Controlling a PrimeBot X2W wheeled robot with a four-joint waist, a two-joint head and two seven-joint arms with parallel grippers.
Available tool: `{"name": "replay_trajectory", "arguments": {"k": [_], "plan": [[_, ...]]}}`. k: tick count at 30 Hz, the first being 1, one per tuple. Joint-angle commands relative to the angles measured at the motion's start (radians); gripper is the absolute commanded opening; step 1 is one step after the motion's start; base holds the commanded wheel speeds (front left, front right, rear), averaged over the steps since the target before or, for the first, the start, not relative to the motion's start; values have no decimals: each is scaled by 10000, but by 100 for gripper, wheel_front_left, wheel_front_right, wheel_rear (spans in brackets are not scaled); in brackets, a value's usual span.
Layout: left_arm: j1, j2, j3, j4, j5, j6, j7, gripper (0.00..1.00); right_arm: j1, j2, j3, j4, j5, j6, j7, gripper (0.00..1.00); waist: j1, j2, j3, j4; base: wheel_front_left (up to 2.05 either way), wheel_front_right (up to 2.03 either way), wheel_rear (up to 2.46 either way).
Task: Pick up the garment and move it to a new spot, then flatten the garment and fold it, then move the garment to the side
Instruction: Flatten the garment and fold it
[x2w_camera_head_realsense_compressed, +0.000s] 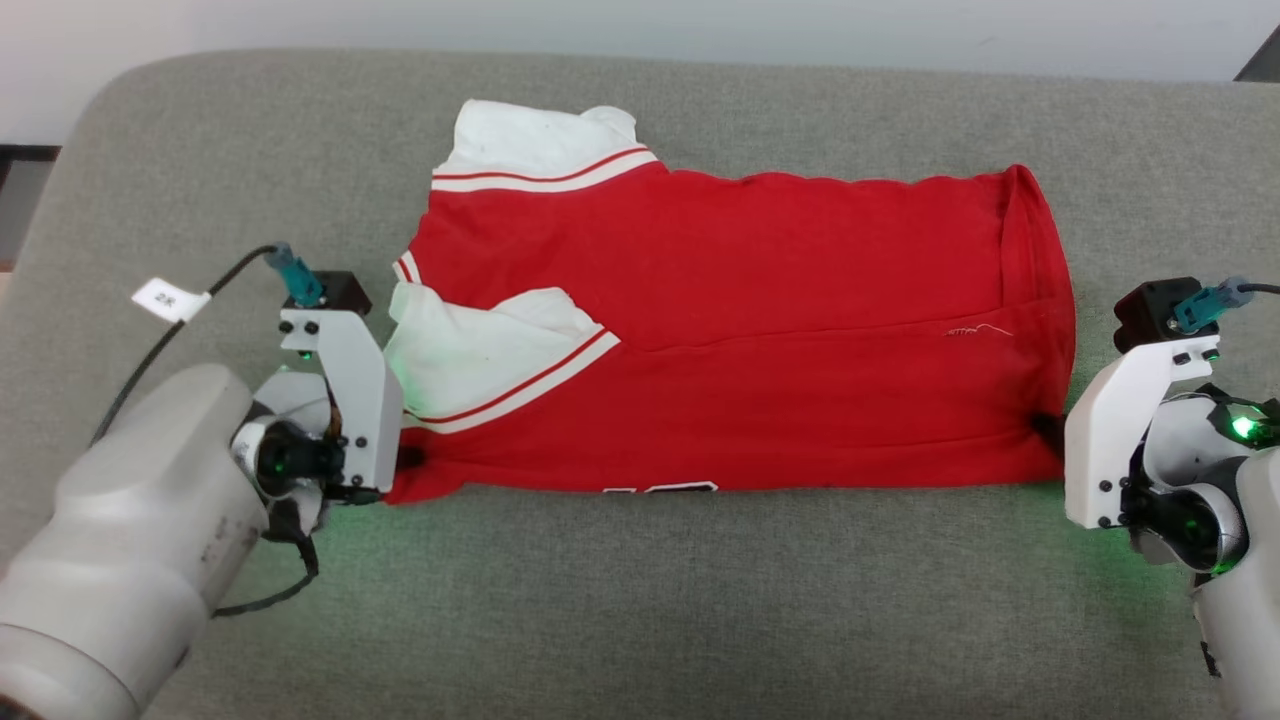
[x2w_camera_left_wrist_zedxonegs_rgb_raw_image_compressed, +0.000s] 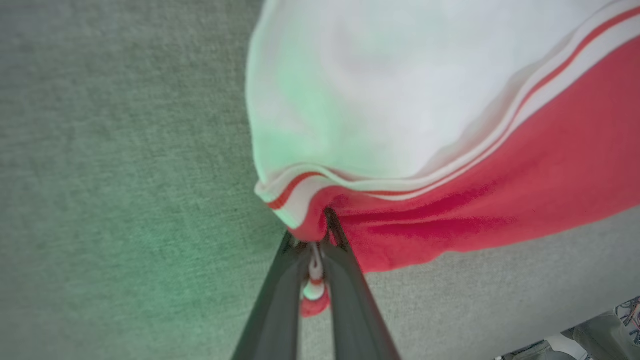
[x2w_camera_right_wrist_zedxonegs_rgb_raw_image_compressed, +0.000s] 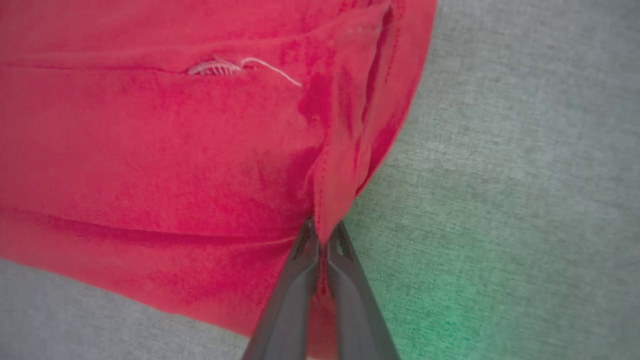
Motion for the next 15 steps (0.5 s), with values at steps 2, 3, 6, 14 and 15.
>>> {"name": "replay_trajectory", "arguments": {"k": [2,3,6,14,15], "plan": [[57,255,-94,83,173,116,46,0,218,-240,-44,39,26,-33,156,0,0,0,-125,1,0,0,0],[17,307,-89,30,162,132,104,0,232,-294,-34,-45,60,-33,206,0,0,0,-174,3,0,0,0],[-90,483,-119,-261,240,260,233,0,285,-445,66,-397,192,-31,452,0,0,0,-336,18,0,0,0],[122,1146,-323,-1780,417,822,638,0,1053,-908,118,-1802,628,-27,1370,0,0,0,-730,75,0,0,0],[207,1232,-338,-2039,396,929,700,0,1181,-951,100,-2032,678,-27,1484,0,0,0,-761,75,0,0,0]]}}
